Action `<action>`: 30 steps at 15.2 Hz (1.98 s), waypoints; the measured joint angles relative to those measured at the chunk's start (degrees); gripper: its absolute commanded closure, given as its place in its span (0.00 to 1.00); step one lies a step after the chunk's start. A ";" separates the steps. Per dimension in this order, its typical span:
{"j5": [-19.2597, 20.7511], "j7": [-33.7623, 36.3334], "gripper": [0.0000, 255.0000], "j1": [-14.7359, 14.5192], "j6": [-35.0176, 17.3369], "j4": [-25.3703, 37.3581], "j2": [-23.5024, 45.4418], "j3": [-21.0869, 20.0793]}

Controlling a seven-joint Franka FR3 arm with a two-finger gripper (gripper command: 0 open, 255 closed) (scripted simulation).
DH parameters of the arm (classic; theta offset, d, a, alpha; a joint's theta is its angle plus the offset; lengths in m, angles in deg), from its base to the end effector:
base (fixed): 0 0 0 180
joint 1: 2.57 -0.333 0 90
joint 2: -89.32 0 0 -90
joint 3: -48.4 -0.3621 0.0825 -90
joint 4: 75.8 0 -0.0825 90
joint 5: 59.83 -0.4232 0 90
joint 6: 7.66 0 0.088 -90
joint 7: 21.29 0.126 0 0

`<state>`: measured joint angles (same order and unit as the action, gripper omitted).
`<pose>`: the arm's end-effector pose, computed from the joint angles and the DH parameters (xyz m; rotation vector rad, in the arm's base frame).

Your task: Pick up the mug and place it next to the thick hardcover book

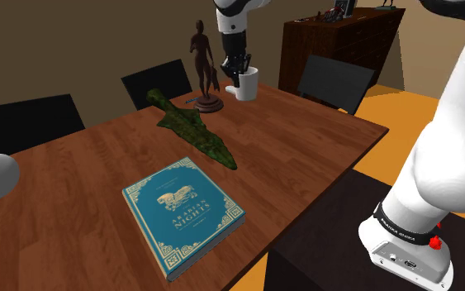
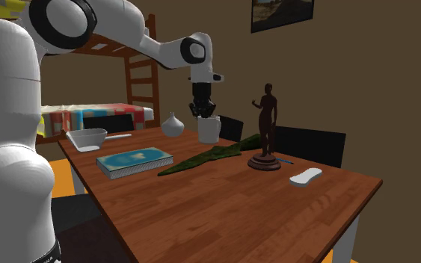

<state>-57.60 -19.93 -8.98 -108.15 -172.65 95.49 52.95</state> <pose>0.6339 0.0184 0.5397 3.0929 0.0262 -0.0658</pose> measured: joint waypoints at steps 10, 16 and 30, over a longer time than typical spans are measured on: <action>-0.11 10.18 1.00 -4.94 -2.49 -19.84 -16.91 -5.20; -1.91 16.51 1.00 -7.92 -2.17 -27.47 -24.72 -9.30; -7.12 27.30 1.00 -13.41 -4.25 -38.47 -33.72 -17.31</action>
<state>-64.72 7.38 -22.39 -112.41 -211.12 61.77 35.64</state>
